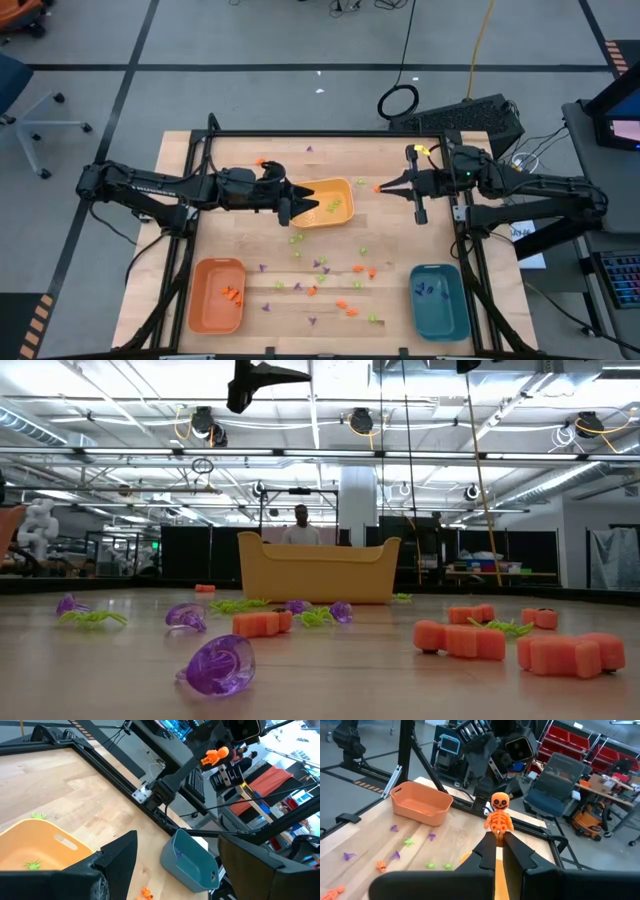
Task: Sort Halloween decoration
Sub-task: Put the orange skeleton toy into the orange bin
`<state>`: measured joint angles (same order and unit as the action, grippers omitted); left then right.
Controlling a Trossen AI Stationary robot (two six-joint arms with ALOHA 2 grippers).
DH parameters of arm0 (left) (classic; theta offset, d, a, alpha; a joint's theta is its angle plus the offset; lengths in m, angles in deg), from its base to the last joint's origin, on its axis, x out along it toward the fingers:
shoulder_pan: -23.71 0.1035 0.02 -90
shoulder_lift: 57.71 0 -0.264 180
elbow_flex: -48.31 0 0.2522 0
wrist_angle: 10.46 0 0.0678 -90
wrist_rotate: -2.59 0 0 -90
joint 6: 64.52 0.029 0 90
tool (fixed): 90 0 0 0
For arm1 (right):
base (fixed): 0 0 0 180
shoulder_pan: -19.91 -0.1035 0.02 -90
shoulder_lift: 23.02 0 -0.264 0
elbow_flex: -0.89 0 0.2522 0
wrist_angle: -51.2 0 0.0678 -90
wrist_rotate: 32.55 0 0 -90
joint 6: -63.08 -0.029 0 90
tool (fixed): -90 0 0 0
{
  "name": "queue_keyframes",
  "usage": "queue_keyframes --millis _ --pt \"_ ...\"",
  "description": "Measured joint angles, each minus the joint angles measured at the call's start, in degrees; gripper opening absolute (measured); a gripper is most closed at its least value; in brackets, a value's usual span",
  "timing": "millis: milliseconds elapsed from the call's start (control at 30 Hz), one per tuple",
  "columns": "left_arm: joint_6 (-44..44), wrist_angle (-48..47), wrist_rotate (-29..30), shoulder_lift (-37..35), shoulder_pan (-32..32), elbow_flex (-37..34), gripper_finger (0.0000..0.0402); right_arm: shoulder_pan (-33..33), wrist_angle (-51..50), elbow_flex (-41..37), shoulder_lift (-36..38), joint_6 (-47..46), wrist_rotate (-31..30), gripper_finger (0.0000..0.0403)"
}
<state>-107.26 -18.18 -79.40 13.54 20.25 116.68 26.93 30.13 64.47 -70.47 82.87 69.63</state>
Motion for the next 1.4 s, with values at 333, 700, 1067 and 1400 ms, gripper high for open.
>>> queue_keyframes --millis 333,700,1067,1400 --pt "1.0 1.5 1.9 0.0 0.0 0.0 0.0276 0.0 -0.2 0.0 1.3 -1.0 0.1 0.0" --pt "1.5 2.6 2.0 0.0 0.0 0.0 0.0276 0.0 -0.2 0.0 1.3 -4.9 0.1 0.0" --pt "1.5 2.6 2.0 0.0 0.0 0.0 0.0276 0.0 -0.5 0.0 1.3 -15.9 0.1 0.0" --pt "1.6 2.5 2.1 0.0 0.0 0.0 0.0276 0.0 -2.5 0.0 1.3 -35.6 0.1 0.0"
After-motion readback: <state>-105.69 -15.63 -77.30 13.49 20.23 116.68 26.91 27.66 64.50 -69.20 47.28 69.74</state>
